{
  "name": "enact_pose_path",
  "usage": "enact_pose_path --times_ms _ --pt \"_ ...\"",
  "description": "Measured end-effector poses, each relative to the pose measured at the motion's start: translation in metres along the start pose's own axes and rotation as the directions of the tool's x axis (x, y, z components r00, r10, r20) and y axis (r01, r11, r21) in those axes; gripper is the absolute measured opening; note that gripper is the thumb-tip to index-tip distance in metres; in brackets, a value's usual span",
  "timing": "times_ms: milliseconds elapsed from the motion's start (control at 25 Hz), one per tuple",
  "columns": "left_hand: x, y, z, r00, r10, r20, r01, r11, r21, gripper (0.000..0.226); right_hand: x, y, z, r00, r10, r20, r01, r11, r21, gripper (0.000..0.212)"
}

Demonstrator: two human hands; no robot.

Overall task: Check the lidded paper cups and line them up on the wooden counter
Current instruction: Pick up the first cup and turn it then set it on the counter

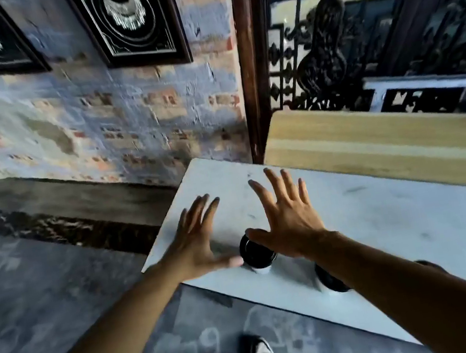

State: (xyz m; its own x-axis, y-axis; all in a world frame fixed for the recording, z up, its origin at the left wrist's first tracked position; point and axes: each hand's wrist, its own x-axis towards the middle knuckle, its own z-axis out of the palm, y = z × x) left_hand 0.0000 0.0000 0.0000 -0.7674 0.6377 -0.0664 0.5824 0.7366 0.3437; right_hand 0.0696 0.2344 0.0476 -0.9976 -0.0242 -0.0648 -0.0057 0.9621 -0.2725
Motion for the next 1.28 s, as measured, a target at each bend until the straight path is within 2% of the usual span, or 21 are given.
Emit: enact_pose_path --times_ms 80,160,320,360,480,520,640,800,840,920,1000,1120,1200,1280 --pt "0.003 -0.02 0.029 0.996 0.011 0.083 -0.005 0.997 -0.078 0.138 0.009 -0.013 0.023 0.995 0.038 0.093 -0.042 0.998 0.041 0.102" --pt "-0.001 -0.028 0.065 0.986 -0.032 0.163 0.054 0.99 -0.132 0.137 0.008 -0.023 0.047 0.981 0.079 0.178 -0.091 0.994 0.06 0.099" --pt "0.01 -0.025 0.115 0.975 -0.095 0.199 0.162 0.92 -0.357 0.124 0.014 -0.029 0.076 0.957 0.172 0.232 -0.18 0.984 0.014 0.082" --pt "0.015 -0.019 0.123 0.97 -0.11 0.216 0.197 0.878 -0.435 0.114 0.014 -0.029 0.079 0.954 0.192 0.229 -0.199 0.98 0.007 0.076" --pt "0.038 -0.006 0.134 0.96 -0.101 0.259 0.236 0.789 -0.567 0.056 0.014 -0.024 0.086 0.957 0.201 0.211 -0.207 0.978 0.009 0.066" --pt "0.047 -0.003 0.135 0.957 -0.074 0.281 0.23 0.785 -0.575 0.05 0.015 -0.021 0.086 0.956 0.206 0.211 -0.216 0.976 0.024 0.066" --pt "0.056 0.001 0.129 0.94 -0.035 0.339 0.238 0.779 -0.58 0.069 0.018 -0.008 0.08 0.944 0.255 0.211 -0.295 0.936 0.191 0.064" --pt "0.045 0.003 0.095 0.964 -0.052 0.262 0.213 0.741 -0.637 0.067 0.013 0.009 0.061 0.925 0.319 0.208 -0.381 0.761 0.525 0.062" --pt "0.041 0.006 0.082 0.959 -0.072 0.273 0.237 0.732 -0.639 0.067 0.012 0.013 0.055 0.915 0.34 0.219 -0.4 0.685 0.609 0.064" --pt "0.036 0.019 0.06 0.949 -0.096 0.299 0.266 0.753 -0.602 0.067 0.009 0.017 0.045 0.884 0.372 0.284 -0.442 0.465 0.767 0.058" --pt "0.034 0.037 0.044 0.946 -0.116 0.302 0.261 0.824 -0.502 0.069 0.006 0.015 0.038 0.866 0.362 0.346 -0.459 0.299 0.837 0.05" --pt "0.035 0.06 0.027 0.94 -0.109 0.324 0.236 0.893 -0.384 0.078 0.0 0.016 0.033 0.853 0.366 0.373 -0.421 0.059 0.905 0.049" --pt "0.036 0.072 0.023 0.942 -0.08 0.327 0.181 0.94 -0.289 0.074 -0.005 0.018 0.033 0.84 0.399 0.367 -0.401 0.002 0.916 0.041" --pt "0.036 0.082 0.02 0.945 -0.093 0.313 0.168 0.96 -0.225 0.06 -0.011 0.021 0.036 0.817 0.456 0.352 -0.409 0.029 0.912 0.041"
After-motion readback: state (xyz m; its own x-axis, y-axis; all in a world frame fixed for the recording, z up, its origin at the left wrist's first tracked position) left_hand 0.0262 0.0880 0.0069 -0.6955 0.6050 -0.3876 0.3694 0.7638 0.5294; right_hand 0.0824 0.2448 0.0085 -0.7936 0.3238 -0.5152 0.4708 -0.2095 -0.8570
